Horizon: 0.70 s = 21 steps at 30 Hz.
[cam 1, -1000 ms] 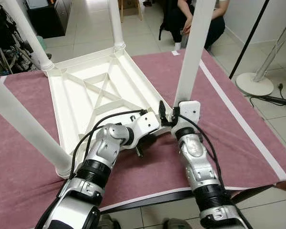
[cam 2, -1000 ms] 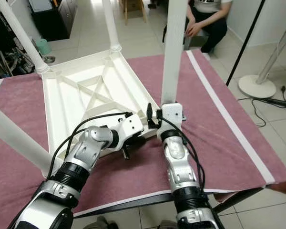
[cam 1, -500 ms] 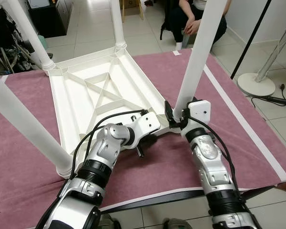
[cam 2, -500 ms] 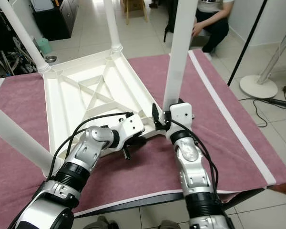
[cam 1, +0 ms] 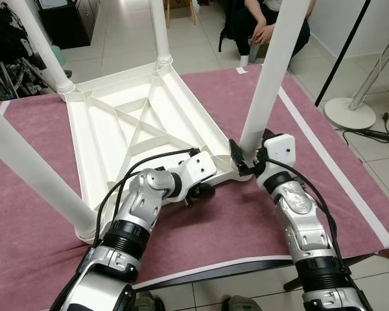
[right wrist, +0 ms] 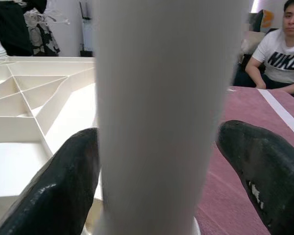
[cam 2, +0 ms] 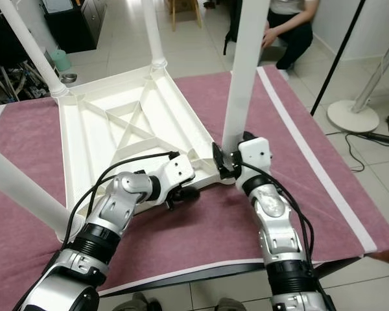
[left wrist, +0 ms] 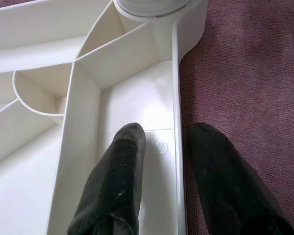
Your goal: Building children table
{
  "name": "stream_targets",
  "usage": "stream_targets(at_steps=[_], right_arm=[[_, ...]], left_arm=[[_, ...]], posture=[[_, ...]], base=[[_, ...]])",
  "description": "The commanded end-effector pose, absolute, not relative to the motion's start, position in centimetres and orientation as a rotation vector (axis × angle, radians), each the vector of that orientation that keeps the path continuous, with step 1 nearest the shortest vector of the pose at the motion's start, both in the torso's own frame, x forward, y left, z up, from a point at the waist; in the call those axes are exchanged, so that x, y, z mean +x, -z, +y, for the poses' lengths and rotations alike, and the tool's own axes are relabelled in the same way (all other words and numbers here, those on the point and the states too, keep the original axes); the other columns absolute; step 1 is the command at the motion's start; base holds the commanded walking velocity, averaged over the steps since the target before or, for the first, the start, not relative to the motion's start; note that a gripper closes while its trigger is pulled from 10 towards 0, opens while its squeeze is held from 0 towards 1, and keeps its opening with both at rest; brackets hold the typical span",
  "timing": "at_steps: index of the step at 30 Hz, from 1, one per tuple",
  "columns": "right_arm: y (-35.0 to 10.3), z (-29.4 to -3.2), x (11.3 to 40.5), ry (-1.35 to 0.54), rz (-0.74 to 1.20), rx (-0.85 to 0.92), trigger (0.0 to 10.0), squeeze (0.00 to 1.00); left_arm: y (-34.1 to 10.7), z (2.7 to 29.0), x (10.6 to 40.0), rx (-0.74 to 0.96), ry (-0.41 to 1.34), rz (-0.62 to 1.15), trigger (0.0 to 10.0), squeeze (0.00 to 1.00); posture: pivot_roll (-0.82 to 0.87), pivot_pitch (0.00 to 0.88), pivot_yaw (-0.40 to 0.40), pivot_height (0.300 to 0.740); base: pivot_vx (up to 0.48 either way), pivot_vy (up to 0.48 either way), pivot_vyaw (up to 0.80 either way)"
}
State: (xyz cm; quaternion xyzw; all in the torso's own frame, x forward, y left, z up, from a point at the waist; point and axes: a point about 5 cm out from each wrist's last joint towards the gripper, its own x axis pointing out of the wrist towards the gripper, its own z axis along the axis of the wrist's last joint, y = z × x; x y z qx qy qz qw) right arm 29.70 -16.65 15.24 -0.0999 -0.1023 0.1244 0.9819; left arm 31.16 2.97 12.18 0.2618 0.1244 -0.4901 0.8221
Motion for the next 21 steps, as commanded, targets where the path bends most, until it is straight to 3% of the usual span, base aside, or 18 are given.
stream_targets(at_steps=[1,21], right_arm=[[-15.6,-16.0,29.7,-0.280,-0.217,-0.188,10.0,0.00],[-16.4,-16.4,29.3,-0.403,-0.209,-0.252,10.0,0.00]], left_arm=[[-11.9,5.2,32.5,0.570,0.649,0.217,10.0,0.00],[-13.3,6.2,30.2,0.330,0.787,0.223,10.0,0.00]], posture=[[-0.04,0.000,0.123,0.740],[-0.04,0.000,0.115,0.740]], base=[[0.000,0.000,0.00],[0.000,0.000,0.00]])
